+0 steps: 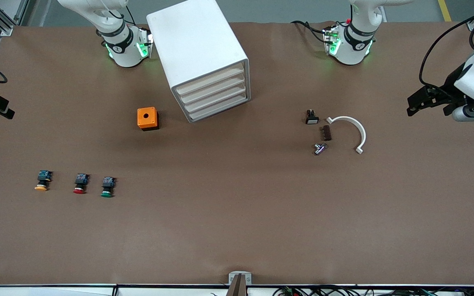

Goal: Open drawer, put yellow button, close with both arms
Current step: 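Move the left gripper toward the handle of the white drawer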

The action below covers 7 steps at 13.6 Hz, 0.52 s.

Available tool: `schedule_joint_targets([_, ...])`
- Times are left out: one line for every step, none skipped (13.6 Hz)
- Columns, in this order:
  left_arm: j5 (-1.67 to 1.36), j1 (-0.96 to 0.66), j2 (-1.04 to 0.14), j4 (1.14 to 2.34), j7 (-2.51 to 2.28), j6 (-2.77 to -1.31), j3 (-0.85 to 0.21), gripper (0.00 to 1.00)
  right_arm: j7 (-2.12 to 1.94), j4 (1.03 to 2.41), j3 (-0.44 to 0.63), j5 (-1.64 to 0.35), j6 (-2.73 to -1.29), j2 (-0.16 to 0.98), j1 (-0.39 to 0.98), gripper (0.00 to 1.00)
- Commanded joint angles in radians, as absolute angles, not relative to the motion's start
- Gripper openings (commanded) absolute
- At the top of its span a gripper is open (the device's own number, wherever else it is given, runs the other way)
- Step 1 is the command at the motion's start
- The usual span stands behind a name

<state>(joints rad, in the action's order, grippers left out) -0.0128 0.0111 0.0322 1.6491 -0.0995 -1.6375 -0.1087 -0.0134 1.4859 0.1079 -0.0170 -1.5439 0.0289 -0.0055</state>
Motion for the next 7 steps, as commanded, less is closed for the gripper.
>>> schedule_joint_targets([-0.012, 0.009, 0.031, 1.632, -0.098, -1.621, -0.109, 1.00, -0.015, 1.477, 0.106, -0.008, -1.534, 0.025, -0.008, 1.00])
schedule_joint_targets([-0.012, 0.009, 0.028, 1.629, -0.109, -1.623, -0.109, 1.00, -0.015, 1.477, 0.106, -0.008, -1.534, 0.025, -0.008, 1.00])
schedule_joint_targets([-0.011, 0.009, 0.028, 1.629, -0.109, -1.623, -0.109, 1.00, -0.015, 1.477, 0.106, -0.008, -1.534, 0.025, -0.009, 1.00])
schedule_joint_targets([-0.006, 0.014, 0.014, 1.626, -0.104, -1.621, -0.112, 1.00, -0.015, 1.477, 0.106, -0.008, -1.534, 0.025, -0.009, 1.00])
schedule_joint_targets([-0.006, 0.015, 0.005, 1.625, -0.106, -1.621, -0.115, 1.00, -0.015, 1.476, 0.106, -0.006, -1.535, 0.023, -0.011, 1.00])
schedule_joint_targets([-0.006, 0.015, 0.002, 1.626, -0.110, -1.618, -0.118, 1.00, -0.015, 1.476, 0.106, -0.006, -1.539, 0.025, -0.014, 1.00])
schedule_joint_targets([-0.006, 0.015, -0.002, 1.625, -0.101, -1.608, -0.120, 1.00, -0.015, 1.476, 0.106, -0.005, -1.539, 0.032, -0.014, 1.00])
